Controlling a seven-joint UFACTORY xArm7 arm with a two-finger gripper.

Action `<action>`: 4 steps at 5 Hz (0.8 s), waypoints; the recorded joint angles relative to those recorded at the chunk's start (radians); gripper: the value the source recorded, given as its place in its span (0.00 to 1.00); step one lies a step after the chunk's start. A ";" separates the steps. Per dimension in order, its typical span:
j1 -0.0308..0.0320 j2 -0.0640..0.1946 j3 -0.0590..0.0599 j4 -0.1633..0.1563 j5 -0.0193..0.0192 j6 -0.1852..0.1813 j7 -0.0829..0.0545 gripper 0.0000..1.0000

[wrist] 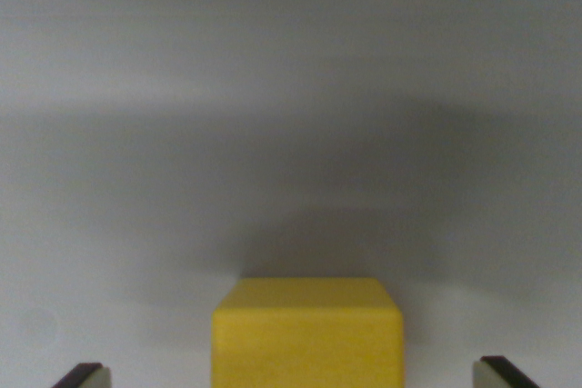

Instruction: Pick yellow cube

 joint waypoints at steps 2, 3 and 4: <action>0.0012 0.014 0.001 -0.009 0.0018 -0.023 0.001 0.00; 0.0021 0.025 0.002 -0.015 0.0032 -0.040 0.001 0.00; 0.0021 0.025 0.002 -0.015 0.0032 -0.040 0.001 0.00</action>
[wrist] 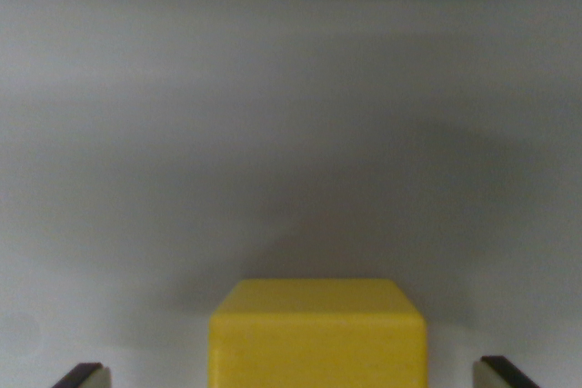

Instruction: Pick yellow cube

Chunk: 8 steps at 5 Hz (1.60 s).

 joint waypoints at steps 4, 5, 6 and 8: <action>0.0010 0.012 0.001 -0.007 0.0015 -0.019 0.001 0.00; 0.0010 0.012 0.001 -0.007 0.0016 -0.020 0.001 0.00; 0.0010 0.012 0.001 -0.007 0.0016 -0.020 0.001 0.00; 0.0010 0.012 0.001 -0.007 0.0016 -0.020 0.001 0.00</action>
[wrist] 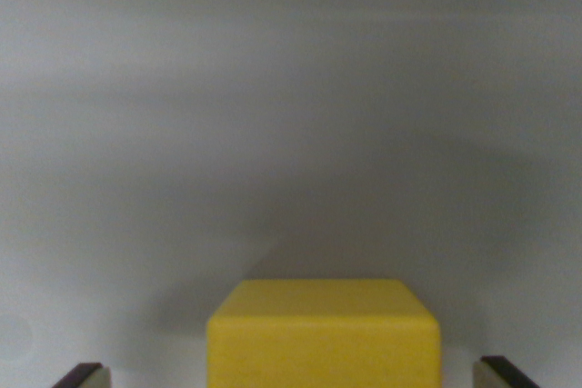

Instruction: Pick yellow cube

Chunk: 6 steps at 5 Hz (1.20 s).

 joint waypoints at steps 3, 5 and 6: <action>0.0000 0.000 0.000 0.000 0.0000 0.000 0.000 1.00; 0.0000 -0.002 0.000 0.003 0.0000 0.004 0.000 1.00; 0.0000 -0.006 0.000 0.010 -0.0002 0.016 0.001 1.00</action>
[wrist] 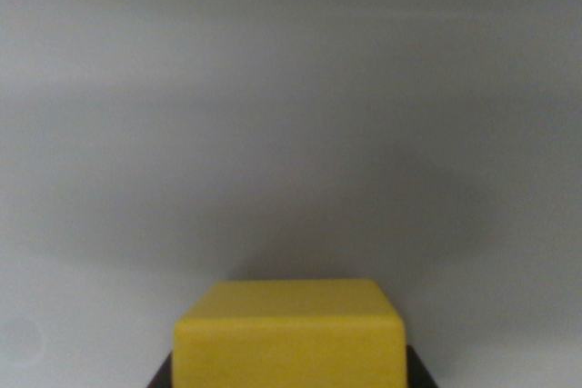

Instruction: Pick yellow cube

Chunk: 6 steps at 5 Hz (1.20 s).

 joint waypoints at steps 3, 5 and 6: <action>0.0000 -0.006 0.000 0.011 -0.0002 0.018 0.001 1.00; -0.0001 -0.015 0.000 0.026 -0.0004 0.042 0.001 1.00; -0.0002 -0.026 0.000 0.045 -0.0008 0.071 0.002 1.00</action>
